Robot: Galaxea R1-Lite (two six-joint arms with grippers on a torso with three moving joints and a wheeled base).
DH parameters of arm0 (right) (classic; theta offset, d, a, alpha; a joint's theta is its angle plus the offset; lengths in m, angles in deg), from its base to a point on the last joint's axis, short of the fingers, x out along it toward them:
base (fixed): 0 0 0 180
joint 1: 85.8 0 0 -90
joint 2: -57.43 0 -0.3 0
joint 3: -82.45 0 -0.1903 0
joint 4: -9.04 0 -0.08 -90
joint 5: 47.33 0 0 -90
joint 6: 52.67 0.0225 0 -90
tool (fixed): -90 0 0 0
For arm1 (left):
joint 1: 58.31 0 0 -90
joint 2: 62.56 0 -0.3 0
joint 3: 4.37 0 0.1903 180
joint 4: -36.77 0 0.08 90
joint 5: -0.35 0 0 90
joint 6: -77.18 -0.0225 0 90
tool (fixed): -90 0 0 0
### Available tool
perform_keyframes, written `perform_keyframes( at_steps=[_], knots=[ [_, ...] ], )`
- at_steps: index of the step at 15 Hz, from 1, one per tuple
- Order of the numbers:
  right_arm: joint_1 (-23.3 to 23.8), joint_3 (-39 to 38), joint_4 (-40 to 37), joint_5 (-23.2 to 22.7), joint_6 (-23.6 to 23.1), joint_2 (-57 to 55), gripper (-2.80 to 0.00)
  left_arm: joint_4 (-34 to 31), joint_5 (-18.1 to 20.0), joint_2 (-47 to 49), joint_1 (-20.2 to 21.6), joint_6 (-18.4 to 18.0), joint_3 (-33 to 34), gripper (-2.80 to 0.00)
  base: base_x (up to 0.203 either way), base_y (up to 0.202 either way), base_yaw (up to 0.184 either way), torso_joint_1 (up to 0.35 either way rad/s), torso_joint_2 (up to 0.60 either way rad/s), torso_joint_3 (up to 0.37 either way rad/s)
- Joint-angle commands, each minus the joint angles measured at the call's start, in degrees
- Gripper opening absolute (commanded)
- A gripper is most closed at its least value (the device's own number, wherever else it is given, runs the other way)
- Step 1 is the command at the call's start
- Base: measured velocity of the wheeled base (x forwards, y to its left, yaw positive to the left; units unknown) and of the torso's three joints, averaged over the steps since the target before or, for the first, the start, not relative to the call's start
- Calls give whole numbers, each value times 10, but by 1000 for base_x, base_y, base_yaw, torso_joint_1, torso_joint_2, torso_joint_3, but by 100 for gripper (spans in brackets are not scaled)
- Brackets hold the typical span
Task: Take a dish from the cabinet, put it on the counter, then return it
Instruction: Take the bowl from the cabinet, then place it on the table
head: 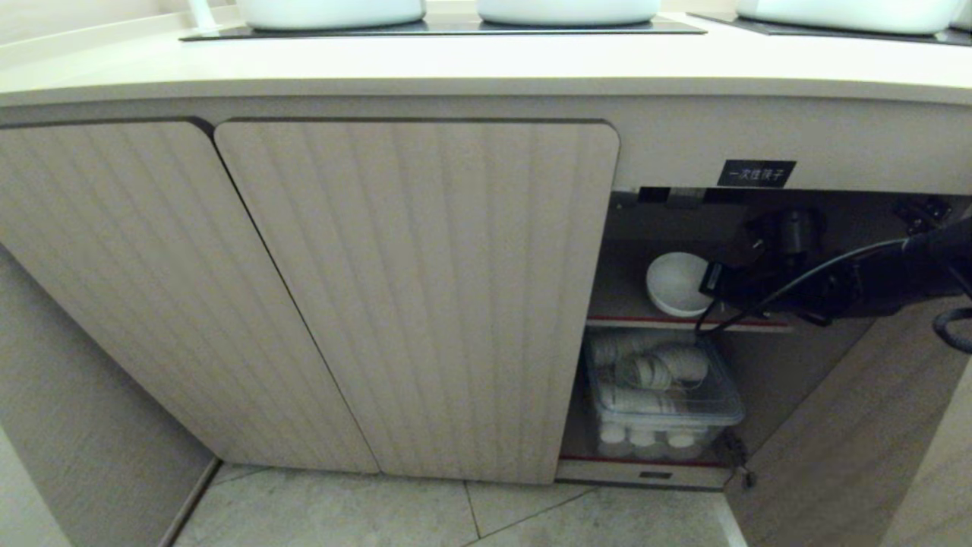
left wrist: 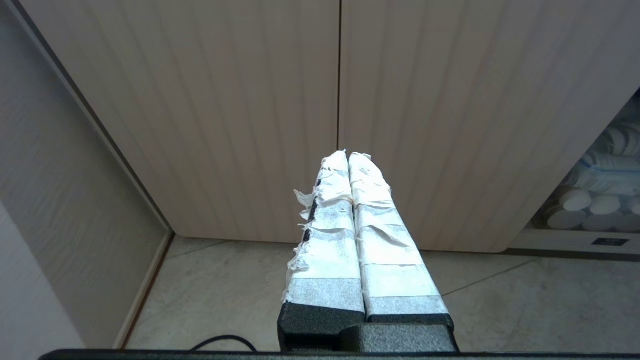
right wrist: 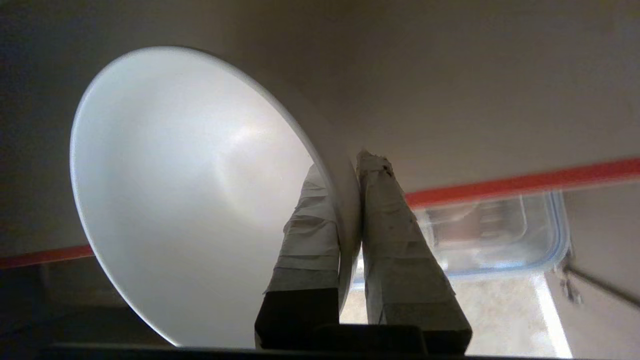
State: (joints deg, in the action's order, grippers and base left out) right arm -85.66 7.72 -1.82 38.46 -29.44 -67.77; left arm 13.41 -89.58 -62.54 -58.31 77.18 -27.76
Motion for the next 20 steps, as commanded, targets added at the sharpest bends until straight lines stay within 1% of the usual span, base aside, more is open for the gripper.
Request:
perform_keyframes(
  at_steps=[1,3,4,7,14,16,20],
  knots=[
    [1,-2,-24,-1,3,16,-280,0,0,0,0,0,-1,-280,0,0,0,0,0,0],
    [3,-2,-81,-1,4,28,-280,0,0,0,0,0,0,-280,0,0,0,0,0,0],
    [4,-2,-97,-2,4,32,-280,0,0,0,0,0,0,-280,0,0,0,0,0,0],
    [4,-6,-121,-2,7,40,-280,0,-1,0,0,0,-1,-280,0,0,0,0,0,0],
    [3,-44,-132,-3,12,68,-280,0,0,0,0,0,-1,-280,0,0,0,0,0,0],
    [4,-60,-138,-29,10,84,-280,0,0,0,0,0,0,-280,0,0,0,0,0,0],
    [3,-112,-138,-35,5,122,-280,0,-1,0,0,0,0,-280,0,0,0,0,0,0]
  ],
)
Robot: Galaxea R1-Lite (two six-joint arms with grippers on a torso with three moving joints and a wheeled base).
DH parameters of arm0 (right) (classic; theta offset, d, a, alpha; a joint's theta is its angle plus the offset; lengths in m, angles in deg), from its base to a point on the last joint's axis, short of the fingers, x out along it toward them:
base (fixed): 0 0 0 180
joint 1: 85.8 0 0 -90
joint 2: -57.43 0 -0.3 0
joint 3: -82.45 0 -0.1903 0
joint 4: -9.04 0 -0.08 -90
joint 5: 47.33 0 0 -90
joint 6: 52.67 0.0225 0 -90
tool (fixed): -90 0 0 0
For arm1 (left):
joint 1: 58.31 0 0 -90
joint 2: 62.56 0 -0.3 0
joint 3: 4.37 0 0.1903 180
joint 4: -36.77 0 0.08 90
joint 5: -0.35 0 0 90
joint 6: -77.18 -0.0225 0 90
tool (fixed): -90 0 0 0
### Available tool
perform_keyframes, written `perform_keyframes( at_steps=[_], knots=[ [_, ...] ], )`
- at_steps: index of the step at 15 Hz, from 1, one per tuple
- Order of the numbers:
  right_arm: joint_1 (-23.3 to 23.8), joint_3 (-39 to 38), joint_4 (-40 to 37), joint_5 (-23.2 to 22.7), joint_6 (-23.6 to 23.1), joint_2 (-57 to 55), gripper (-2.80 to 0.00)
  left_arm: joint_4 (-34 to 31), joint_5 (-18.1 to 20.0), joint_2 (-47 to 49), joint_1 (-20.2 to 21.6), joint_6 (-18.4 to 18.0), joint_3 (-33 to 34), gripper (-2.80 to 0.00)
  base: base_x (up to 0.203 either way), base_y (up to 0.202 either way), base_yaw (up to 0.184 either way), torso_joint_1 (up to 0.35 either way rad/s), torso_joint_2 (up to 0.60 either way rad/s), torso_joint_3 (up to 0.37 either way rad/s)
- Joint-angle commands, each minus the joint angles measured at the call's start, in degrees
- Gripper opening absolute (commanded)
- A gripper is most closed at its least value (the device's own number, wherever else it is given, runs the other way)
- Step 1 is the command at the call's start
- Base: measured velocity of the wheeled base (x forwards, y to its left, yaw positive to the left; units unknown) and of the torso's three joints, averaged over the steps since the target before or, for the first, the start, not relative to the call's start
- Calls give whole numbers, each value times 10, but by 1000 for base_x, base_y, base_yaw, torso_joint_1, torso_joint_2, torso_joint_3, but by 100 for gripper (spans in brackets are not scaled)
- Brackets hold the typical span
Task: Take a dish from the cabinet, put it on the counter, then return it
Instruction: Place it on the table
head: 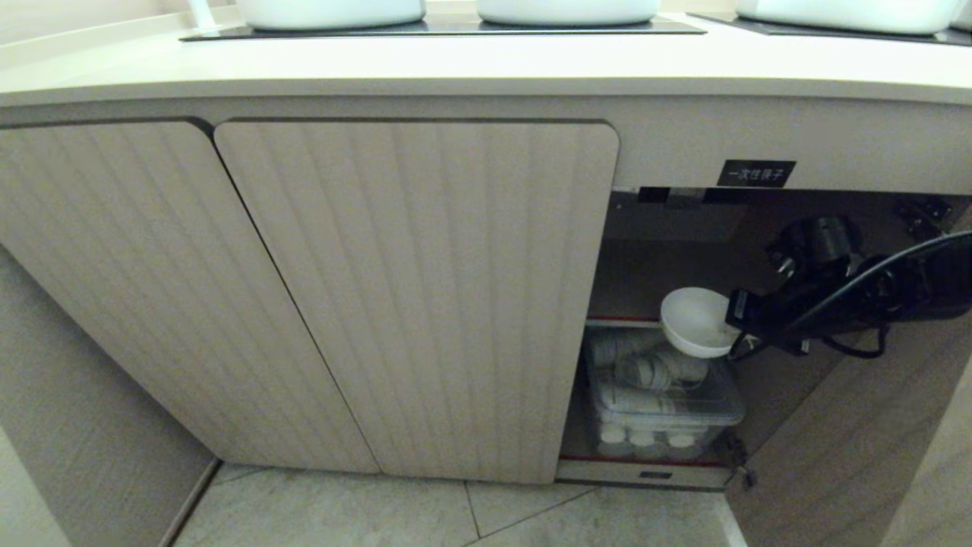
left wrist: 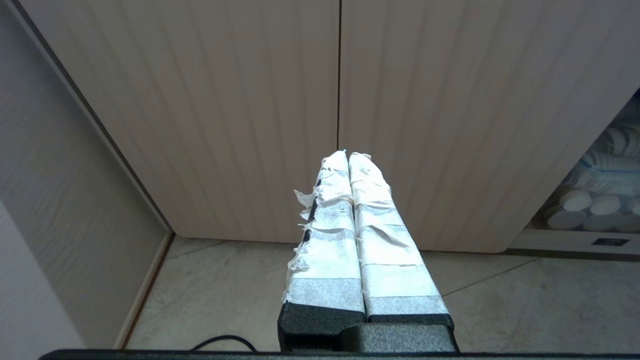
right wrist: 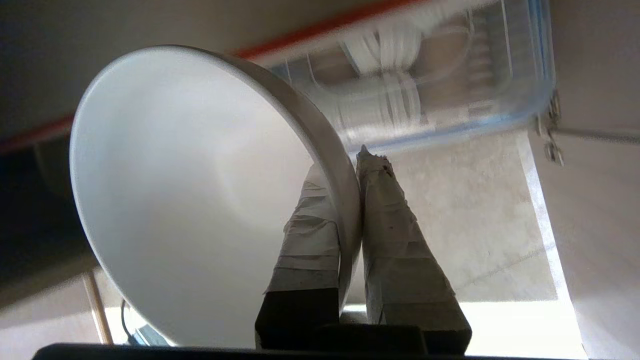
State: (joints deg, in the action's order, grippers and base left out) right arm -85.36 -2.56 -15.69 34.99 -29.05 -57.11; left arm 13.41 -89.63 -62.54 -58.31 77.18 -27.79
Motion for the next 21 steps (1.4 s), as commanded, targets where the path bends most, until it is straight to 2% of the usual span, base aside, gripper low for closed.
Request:
perform_keyframes(
  at_steps=[1,7,12,16,21],
  knots=[
    [-1,-26,1,-1,1,27,-280,0,0,0,0,0,0,-280,0,0,0,0,0,0],
    [-8,-125,7,-9,-2,102,-280,0,1,0,0,0,0,-280,0,0,0,0,0,0],
    [-14,-236,14,-15,-61,175,-280,0,1,0,0,0,0,-280,0,0,0,0,0,0],
    [-31,-326,55,-15,-66,243,-280,0,0,0,0,0,0,-280,0,0,0,0,0,0],
    [-64,-398,60,-15,-64,320,-280,0,1,0,0,0,0,-280,0,0,0,0,0,0]
  ],
)
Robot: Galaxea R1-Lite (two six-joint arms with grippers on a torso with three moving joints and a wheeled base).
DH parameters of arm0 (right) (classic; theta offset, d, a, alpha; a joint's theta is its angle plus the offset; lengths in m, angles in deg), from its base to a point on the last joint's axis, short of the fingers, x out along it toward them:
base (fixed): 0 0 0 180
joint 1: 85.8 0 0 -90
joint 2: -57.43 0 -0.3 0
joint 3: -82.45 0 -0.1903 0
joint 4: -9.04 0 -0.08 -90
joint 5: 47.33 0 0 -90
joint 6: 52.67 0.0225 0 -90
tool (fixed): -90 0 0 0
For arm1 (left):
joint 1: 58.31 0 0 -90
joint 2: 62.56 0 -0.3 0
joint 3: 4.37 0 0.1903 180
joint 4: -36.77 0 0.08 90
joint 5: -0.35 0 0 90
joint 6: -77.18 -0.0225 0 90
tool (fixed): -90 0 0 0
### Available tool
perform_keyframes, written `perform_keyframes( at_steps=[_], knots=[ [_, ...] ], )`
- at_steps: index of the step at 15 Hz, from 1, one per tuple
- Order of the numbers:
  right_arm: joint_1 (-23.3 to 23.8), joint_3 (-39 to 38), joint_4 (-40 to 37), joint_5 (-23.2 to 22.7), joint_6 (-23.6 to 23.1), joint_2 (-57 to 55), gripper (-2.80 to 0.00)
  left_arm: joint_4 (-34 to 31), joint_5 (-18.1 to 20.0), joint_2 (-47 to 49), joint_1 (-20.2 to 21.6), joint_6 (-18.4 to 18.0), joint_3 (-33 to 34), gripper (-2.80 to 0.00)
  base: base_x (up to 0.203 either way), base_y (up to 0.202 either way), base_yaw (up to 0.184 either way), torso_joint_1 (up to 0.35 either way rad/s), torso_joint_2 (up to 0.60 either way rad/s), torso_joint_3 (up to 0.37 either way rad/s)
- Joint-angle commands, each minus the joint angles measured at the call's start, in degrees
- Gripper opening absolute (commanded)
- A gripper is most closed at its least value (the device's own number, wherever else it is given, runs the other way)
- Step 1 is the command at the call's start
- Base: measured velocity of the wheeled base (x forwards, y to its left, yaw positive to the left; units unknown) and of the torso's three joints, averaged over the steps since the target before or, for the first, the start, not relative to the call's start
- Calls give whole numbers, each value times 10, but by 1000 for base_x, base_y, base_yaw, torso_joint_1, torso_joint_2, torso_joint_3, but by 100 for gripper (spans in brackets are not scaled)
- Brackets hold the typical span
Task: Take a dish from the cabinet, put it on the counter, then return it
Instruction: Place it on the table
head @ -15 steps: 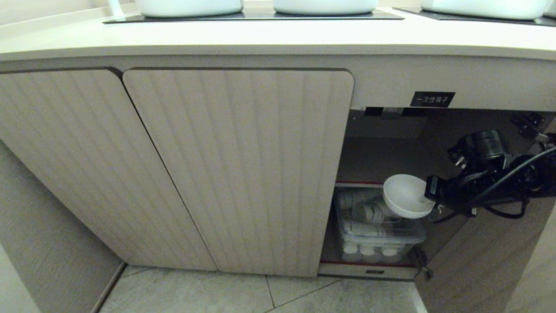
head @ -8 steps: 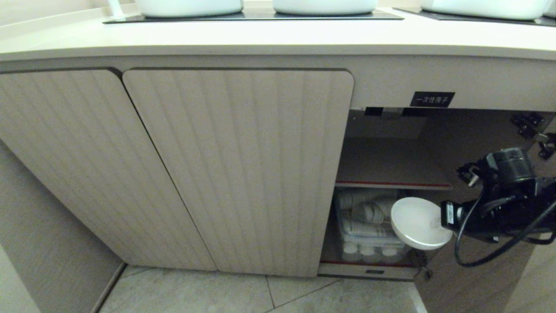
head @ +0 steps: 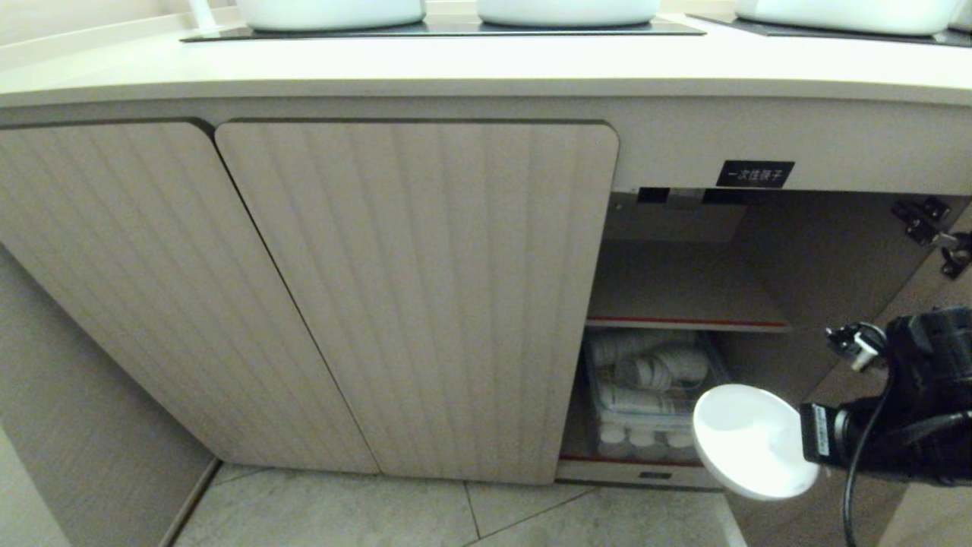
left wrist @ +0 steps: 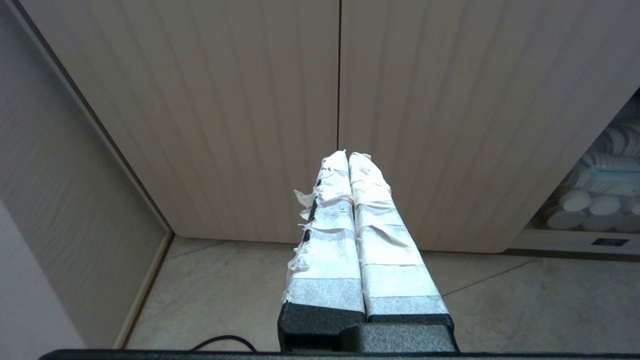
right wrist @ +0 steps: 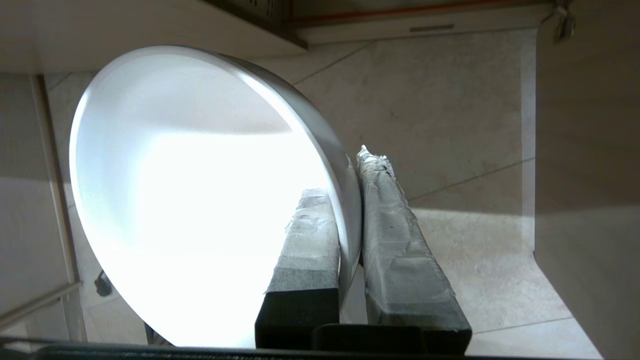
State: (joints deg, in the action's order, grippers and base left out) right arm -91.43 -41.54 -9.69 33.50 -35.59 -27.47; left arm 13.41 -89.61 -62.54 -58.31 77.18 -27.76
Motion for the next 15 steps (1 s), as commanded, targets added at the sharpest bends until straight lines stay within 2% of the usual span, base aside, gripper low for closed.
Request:
perform_keyframes(
  at_steps=[1,8,12,15],
  knots=[
    [-4,-24,0,-1,1,37,-280,0,0,0,0,0,0,-280,0,0,0,0,0,0],
    [-4,-145,-2,0,2,147,-280,0,0,0,0,0,0,-280,0,0,0,0,0,0],
    [-12,-183,-8,-12,0,197,-280,0,0,0,0,0,0,-280,0,0,0,0,0,0],
    [-14,-199,-9,-32,-35,220,-280,0,0,0,0,0,0,-280,0,0,0,0,0,0]
  ],
)
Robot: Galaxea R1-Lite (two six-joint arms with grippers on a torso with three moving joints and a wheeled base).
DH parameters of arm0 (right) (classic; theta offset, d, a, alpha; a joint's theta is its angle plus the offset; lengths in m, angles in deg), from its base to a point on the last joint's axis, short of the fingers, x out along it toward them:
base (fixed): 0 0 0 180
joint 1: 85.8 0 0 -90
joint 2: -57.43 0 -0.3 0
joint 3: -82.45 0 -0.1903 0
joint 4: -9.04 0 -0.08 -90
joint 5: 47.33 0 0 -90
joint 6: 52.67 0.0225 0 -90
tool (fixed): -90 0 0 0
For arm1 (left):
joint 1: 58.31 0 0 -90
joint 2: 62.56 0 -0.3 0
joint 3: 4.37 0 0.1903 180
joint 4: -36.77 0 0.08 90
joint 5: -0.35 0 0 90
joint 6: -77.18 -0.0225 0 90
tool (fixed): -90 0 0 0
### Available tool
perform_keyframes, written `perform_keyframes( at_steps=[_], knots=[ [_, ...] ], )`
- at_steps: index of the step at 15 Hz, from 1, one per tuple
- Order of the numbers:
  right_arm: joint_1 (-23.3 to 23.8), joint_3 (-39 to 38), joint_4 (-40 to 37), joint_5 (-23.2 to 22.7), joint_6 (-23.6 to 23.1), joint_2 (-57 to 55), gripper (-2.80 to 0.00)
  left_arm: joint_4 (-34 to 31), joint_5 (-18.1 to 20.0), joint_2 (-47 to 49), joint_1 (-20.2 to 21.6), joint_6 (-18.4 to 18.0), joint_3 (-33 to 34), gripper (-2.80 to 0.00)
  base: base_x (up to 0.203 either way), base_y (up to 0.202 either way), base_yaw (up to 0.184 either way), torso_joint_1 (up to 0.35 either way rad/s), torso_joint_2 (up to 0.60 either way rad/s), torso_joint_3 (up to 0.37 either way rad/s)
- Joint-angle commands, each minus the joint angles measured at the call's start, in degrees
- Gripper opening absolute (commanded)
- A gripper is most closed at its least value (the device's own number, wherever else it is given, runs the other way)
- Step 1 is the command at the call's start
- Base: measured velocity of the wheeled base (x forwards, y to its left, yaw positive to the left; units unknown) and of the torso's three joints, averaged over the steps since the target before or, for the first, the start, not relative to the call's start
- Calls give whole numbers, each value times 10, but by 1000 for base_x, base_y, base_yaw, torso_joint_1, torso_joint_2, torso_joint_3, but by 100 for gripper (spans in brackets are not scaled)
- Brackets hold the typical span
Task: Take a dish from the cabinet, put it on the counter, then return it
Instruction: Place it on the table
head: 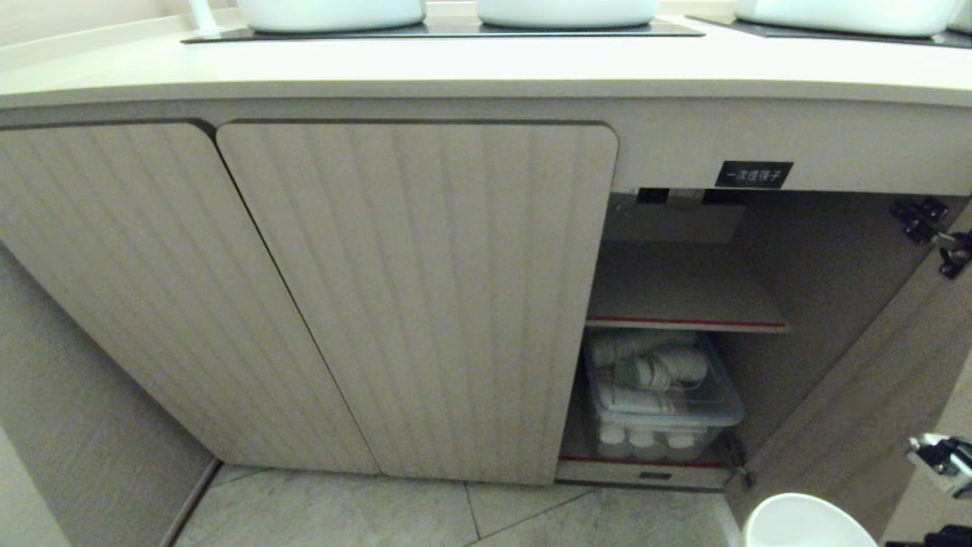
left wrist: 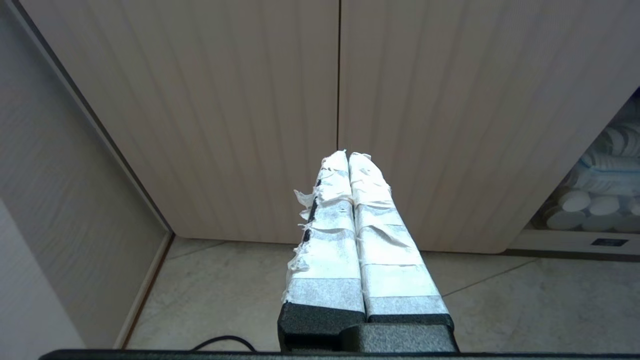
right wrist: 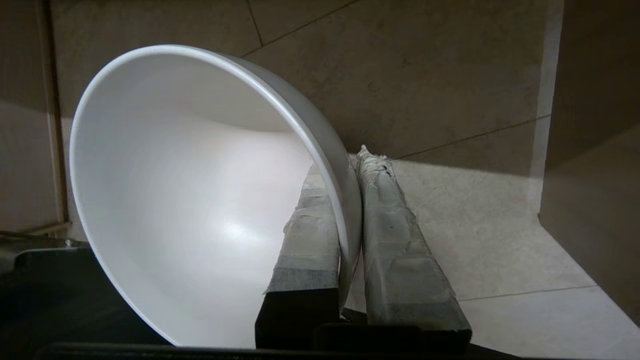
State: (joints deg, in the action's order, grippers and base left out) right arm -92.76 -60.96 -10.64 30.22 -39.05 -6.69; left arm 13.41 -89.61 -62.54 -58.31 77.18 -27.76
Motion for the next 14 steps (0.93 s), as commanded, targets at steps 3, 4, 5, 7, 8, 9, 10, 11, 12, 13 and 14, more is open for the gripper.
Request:
perform_keyframes(
  at_steps=[3,4,5,7,8,9,10,11,12,13,14],
  knots=[
    [0,2,-23,-9,-1,28,-280,0,0,0,0,0,0,-280,0,0,0,0,0,0],
    [1,4,-38,-9,-2,35,-280,0,0,0,0,0,0,-280,0,0,0,0,0,0],
    [2,4,-43,-14,-3,37,-280,0,0,0,0,0,0,-280,0,0,0,0,0,0],
    [7,6,-57,-26,-2,37,-280,0,0,0,0,0,-1,-280,0,0,0,0,0,0],
    [7,7,-62,-25,-3,37,-280,0,0,0,0,0,0,-280,0,0,0,0,0,0],
    [7,5,-62,-25,-4,41,-280,0,0,0,0,0,0,-280,0,0,0,0,0,0],
    [6,2,-63,-26,-9,45,-280,0,0,0,0,0,0,-280,0,0,0,0,0,0],
    [6,-4,-62,-26,-18,47,-280,0,0,0,0,0,0,-280,0,0,0,0,0,0],
    [6,-7,-62,-26,-23,46,-280,0,0,0,0,0,0,-280,0,0,0,0,0,0],
    [6,-6,-62,-27,-24,45,-280,0,0,0,0,0,-1,-280,0,0,0,0,0,0],
    [5,-6,-61,-27,-25,45,-280,0,0,0,0,0,0,-280,0,0,0,0,0,0]
  ],
)
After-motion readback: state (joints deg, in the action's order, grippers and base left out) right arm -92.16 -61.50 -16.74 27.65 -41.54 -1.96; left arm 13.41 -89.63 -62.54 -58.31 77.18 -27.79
